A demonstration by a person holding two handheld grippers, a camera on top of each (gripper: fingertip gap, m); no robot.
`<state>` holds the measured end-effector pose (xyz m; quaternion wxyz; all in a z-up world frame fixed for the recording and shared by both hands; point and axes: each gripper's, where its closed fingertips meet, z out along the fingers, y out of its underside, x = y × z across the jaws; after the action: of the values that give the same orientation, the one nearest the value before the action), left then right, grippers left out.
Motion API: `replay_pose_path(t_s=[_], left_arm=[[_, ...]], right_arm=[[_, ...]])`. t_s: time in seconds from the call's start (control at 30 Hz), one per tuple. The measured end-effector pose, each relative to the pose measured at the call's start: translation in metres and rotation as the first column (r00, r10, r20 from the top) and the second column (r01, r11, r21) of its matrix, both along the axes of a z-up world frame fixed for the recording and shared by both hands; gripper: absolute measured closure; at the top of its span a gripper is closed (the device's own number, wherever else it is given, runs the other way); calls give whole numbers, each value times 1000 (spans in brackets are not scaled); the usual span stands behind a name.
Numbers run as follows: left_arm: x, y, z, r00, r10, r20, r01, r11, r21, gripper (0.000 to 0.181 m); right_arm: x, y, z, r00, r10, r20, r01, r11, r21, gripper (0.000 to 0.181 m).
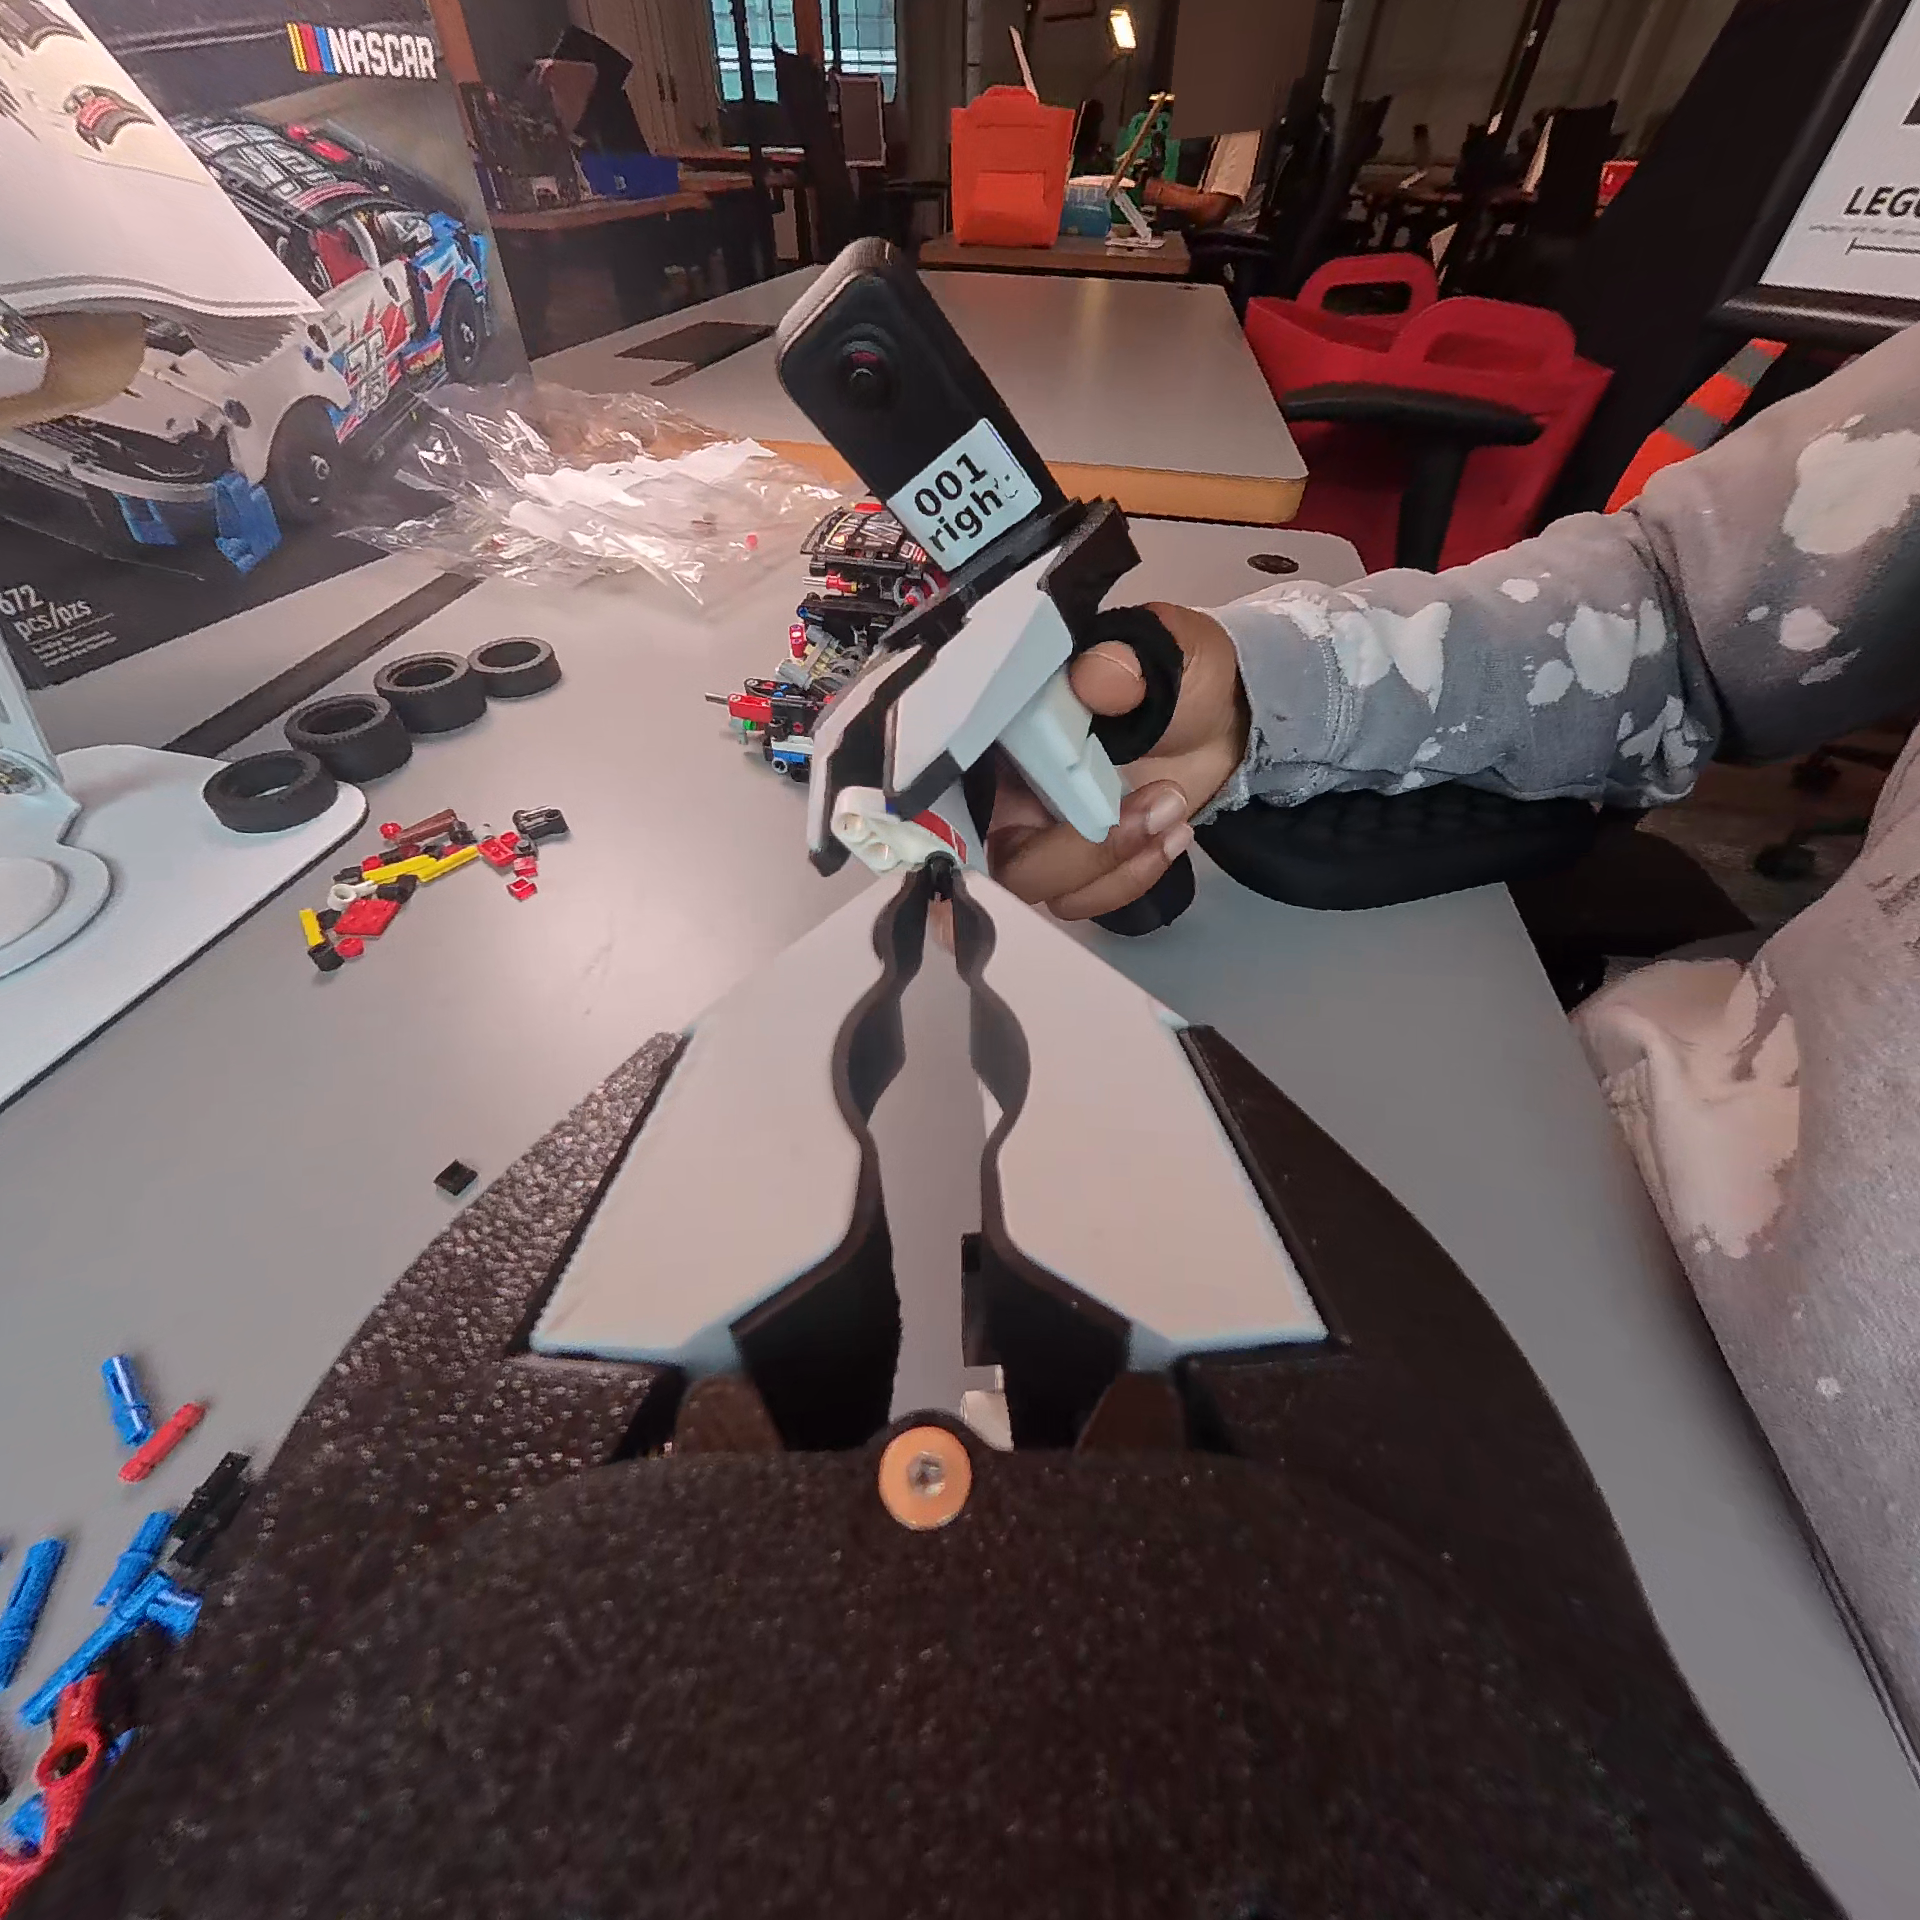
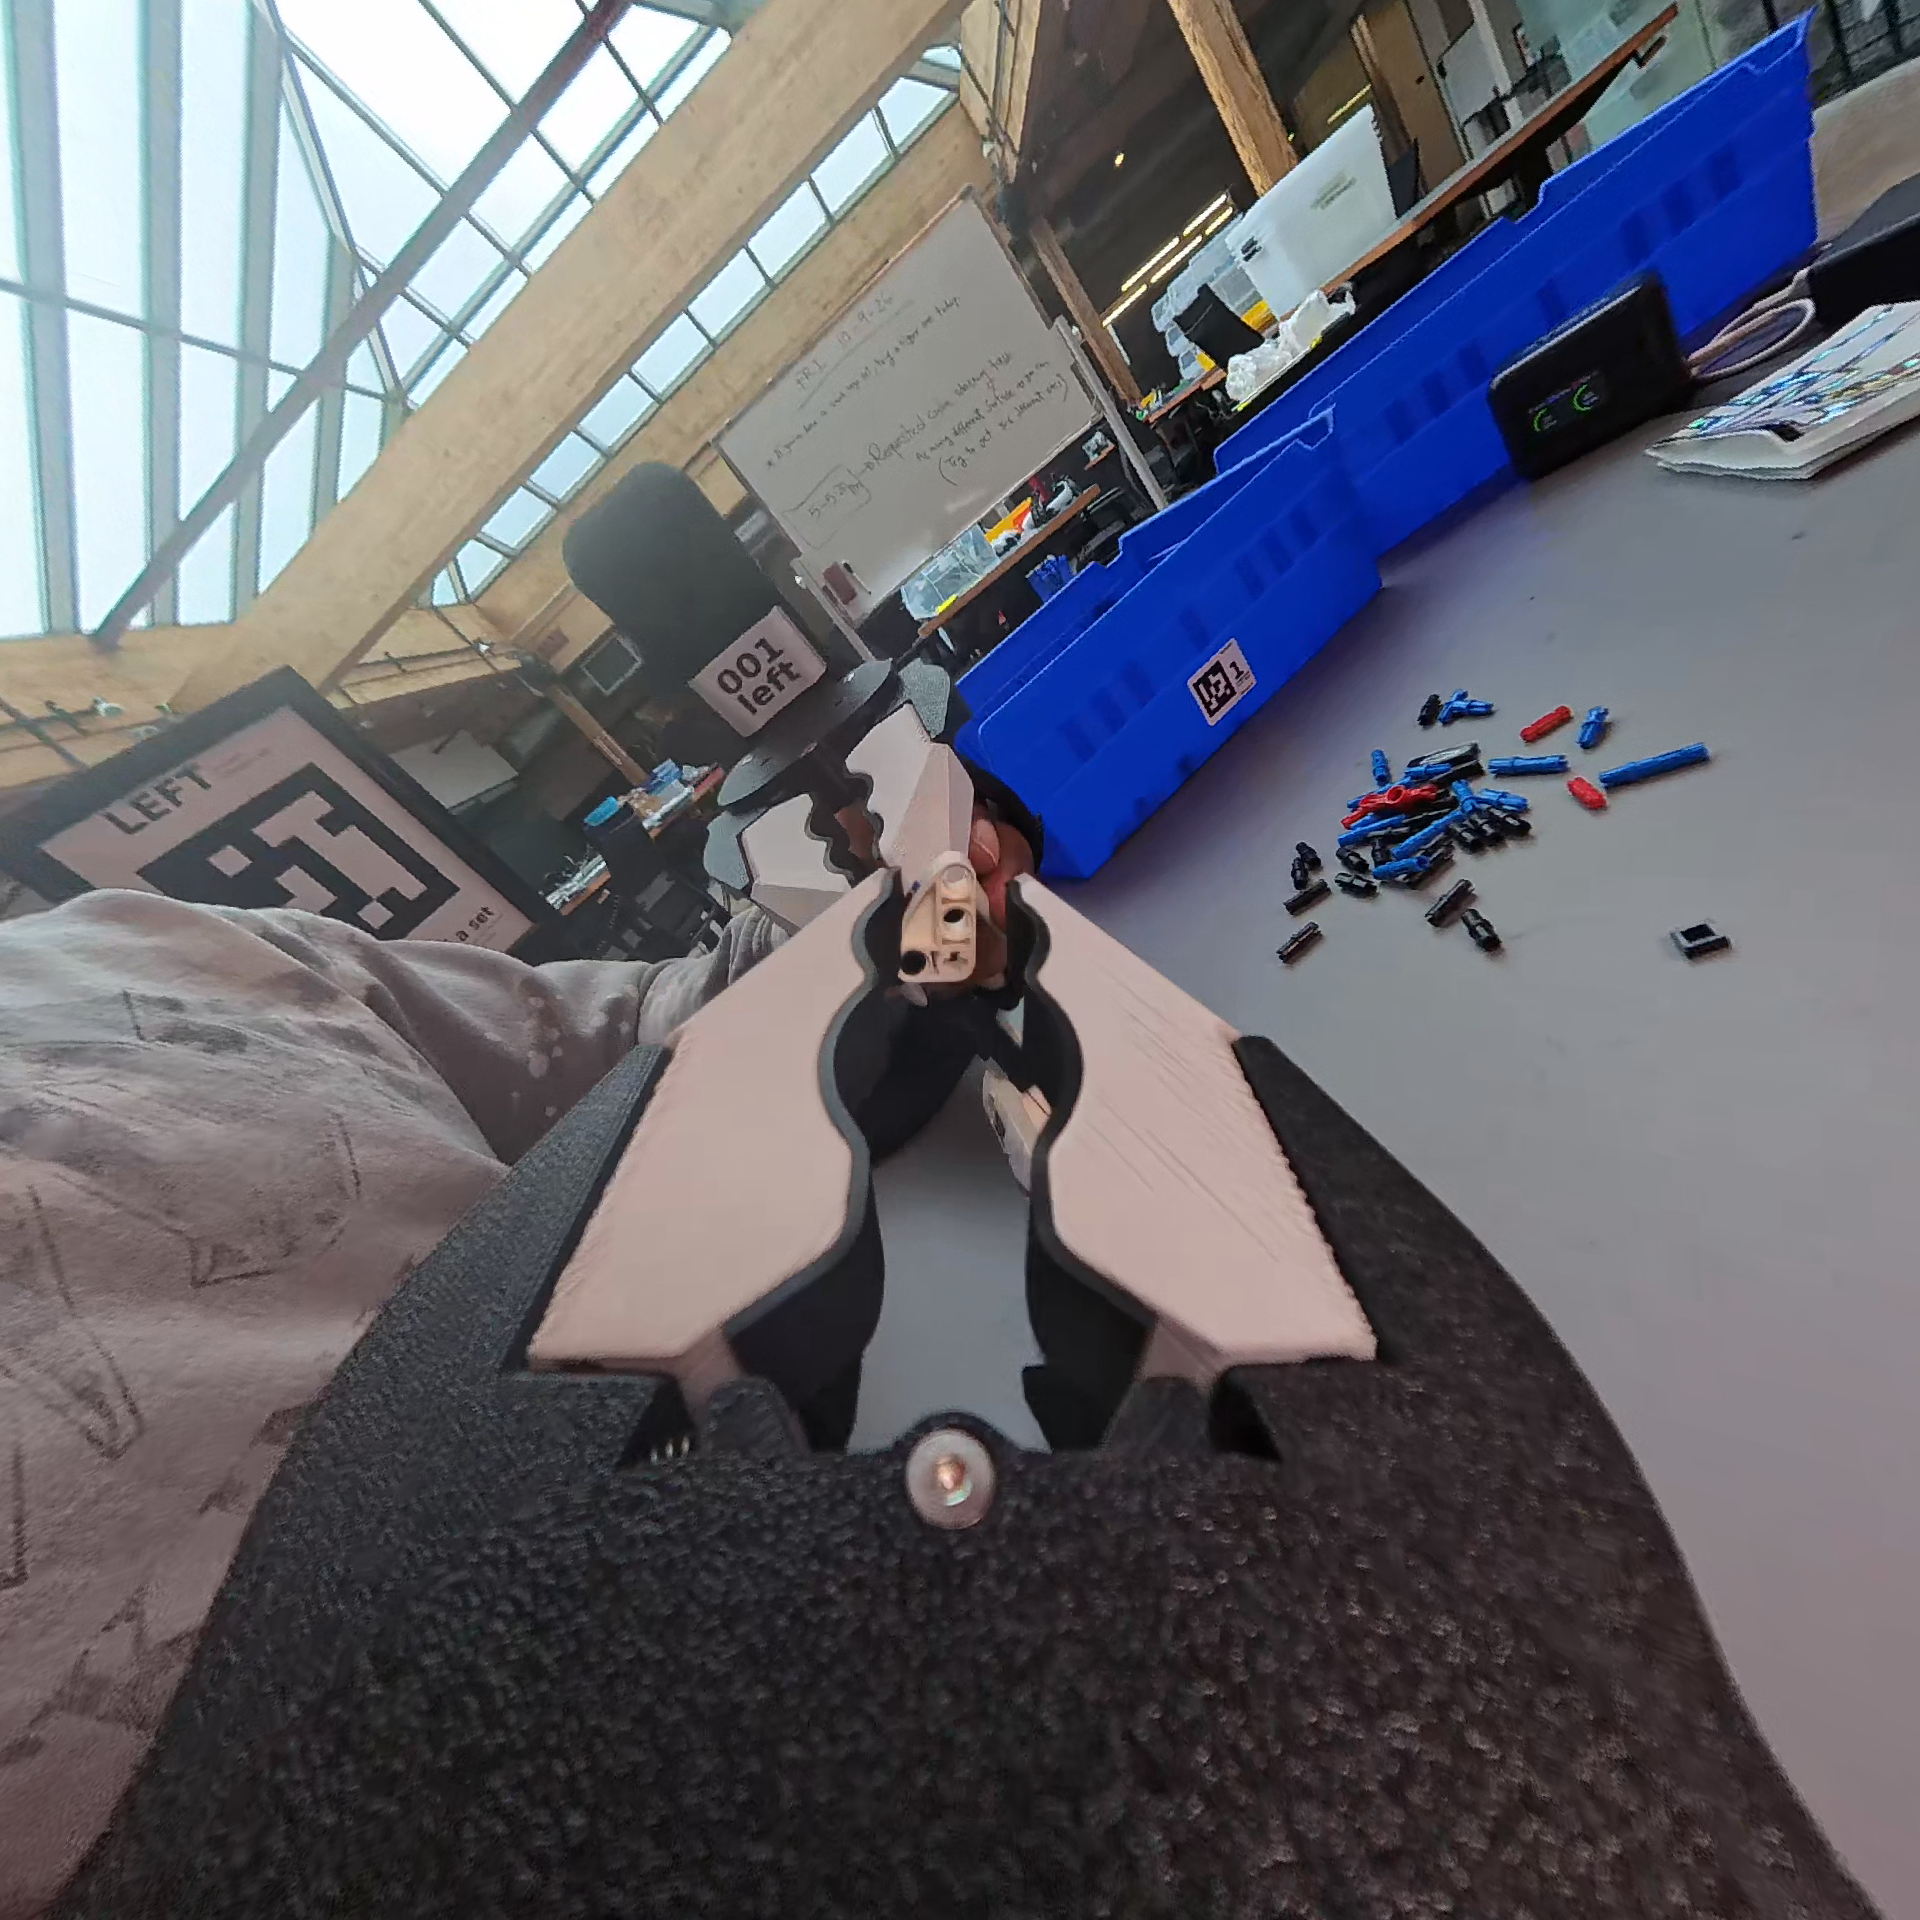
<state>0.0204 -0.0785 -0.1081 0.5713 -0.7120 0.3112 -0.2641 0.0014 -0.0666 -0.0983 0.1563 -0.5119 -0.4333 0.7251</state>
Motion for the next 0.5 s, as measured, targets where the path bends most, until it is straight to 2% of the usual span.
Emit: replay_pose_path(t_s=[0.07, 0.17, 0.4, 0.43, 0.5], left_arm=[[-1, -1, 3, 1000, -6, 0, 6, 1000, 12, 178], [-1, -4, 5, 999, -15, -30, 16, 999, 28, 178], [2, -9, 16, 996, -10, -88, 19, 995, 102, 179], [-5, -9, 22, 995, 22, -99, -8, 990, 138, 179], [-44, -11, 45, 994, 109, -8, -106, 977, 184, 179]], right_arm=[[4, -7, -4, 999, 43, 25, -44, 998, 47, 151], [6, -12, -1, 998, 56, 11, -56, 997, 60, 165], [14, -15, 12, 994, 99, -37, -94, 989, 116, 166], [18, -3, 18, 996, 63, -65, -55, 993, 108, 166], [36, 37, 35, 991, -42, -123, 50, 997, 60, 167]])
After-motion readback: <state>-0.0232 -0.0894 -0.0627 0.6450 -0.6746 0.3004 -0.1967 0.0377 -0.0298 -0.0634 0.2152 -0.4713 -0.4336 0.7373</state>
